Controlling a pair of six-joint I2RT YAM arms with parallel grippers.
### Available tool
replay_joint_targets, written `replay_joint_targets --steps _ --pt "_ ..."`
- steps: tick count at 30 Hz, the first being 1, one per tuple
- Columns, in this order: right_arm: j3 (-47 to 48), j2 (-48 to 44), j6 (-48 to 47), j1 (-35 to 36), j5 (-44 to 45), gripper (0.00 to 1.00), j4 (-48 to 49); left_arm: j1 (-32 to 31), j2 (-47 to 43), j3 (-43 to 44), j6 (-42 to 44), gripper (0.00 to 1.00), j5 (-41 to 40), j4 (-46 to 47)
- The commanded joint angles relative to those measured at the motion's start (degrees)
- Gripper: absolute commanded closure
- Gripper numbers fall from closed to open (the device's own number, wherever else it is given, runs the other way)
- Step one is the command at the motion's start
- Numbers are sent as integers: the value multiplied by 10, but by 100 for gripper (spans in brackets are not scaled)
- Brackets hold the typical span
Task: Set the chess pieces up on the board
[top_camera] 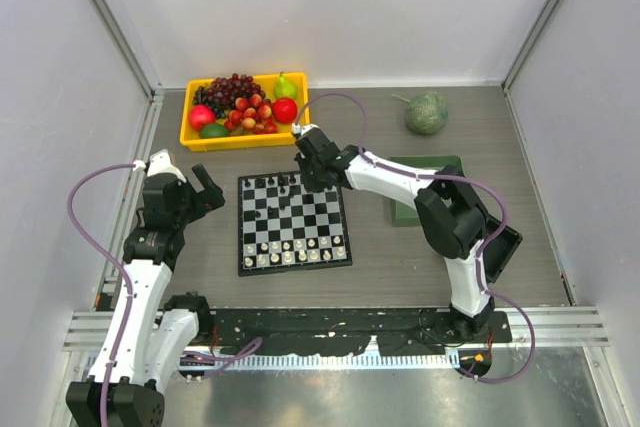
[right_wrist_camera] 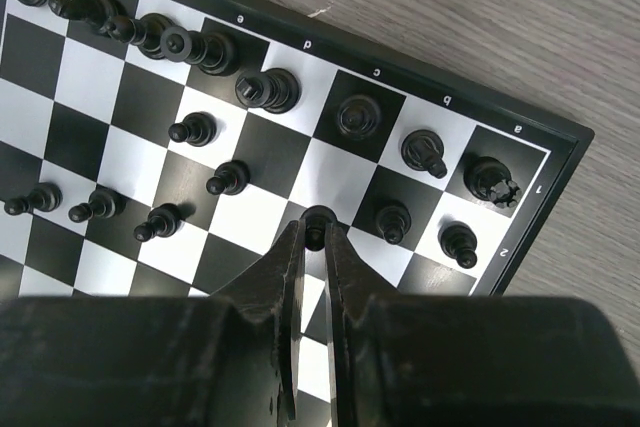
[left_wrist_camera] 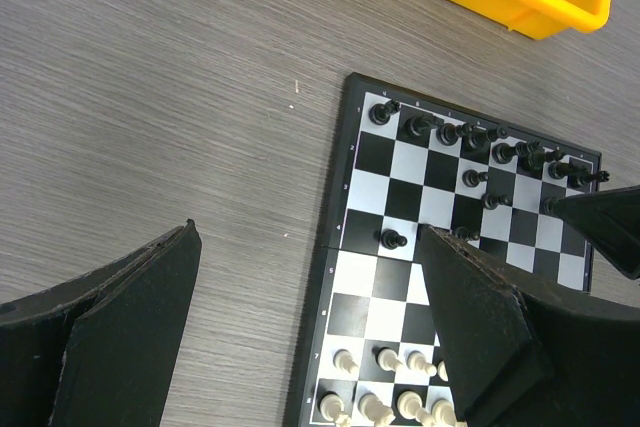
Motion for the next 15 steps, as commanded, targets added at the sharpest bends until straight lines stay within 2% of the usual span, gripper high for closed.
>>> replay_joint_targets --steps 1,15 --pt "30 -11 -3 -2 10 89 5 6 -6 0 10 1 -3 9" --pt "44 23 5 -8 8 89 10 7 1 4 10 1 -1 14"
